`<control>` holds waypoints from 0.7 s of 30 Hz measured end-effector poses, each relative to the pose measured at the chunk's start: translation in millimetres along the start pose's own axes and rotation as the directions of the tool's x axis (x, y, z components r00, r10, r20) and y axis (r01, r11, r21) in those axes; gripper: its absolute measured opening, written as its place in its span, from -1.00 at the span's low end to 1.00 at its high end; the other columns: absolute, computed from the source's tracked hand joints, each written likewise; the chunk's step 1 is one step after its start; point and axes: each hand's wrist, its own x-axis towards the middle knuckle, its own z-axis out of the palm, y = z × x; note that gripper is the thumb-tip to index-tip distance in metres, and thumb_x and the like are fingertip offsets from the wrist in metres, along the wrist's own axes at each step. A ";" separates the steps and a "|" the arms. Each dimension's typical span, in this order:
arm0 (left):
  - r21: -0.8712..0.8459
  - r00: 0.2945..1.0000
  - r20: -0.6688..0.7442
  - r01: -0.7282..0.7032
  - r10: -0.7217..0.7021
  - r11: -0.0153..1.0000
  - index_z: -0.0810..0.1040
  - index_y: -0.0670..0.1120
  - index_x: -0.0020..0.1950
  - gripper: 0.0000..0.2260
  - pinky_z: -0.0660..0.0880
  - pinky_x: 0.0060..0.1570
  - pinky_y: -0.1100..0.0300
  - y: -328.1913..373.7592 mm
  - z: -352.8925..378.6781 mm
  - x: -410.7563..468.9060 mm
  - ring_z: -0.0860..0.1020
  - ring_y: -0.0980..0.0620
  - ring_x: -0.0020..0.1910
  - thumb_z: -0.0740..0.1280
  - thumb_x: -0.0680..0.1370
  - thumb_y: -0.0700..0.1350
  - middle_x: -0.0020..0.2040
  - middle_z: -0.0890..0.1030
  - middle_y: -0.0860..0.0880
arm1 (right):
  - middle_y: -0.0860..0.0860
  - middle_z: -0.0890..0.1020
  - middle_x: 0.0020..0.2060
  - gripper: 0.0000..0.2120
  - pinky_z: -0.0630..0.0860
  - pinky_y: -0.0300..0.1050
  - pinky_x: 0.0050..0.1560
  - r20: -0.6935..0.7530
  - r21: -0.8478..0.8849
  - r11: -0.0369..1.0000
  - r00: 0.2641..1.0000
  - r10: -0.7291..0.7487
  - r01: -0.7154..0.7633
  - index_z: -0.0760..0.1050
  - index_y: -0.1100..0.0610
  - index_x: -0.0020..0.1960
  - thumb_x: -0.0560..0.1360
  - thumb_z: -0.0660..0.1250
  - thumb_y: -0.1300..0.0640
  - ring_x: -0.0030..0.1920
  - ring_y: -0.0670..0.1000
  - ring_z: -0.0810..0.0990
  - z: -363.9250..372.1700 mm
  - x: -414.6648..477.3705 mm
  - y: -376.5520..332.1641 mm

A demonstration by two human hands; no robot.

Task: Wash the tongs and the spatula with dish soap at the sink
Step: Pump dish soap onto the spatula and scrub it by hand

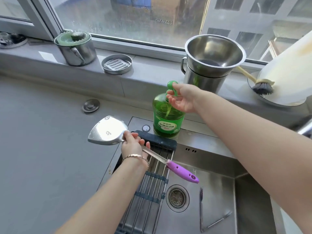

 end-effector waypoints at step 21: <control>-0.073 0.998 0.012 0.064 -0.063 0.995 0.23 -0.06 -0.38 -0.61 0.26 -0.47 0.27 2.4 5.0 11.0 0.22 0.15 -0.67 0.06 0.62 0.07 -0.66 0.21 0.10 | -0.03 0.43 -0.65 -0.67 0.22 -0.45 -0.73 0.032 0.136 0.988 0.997 0.067 -0.071 0.40 0.21 -0.21 0.56 0.21 -0.03 -0.72 -0.18 0.34 -3.9 6.5 3.4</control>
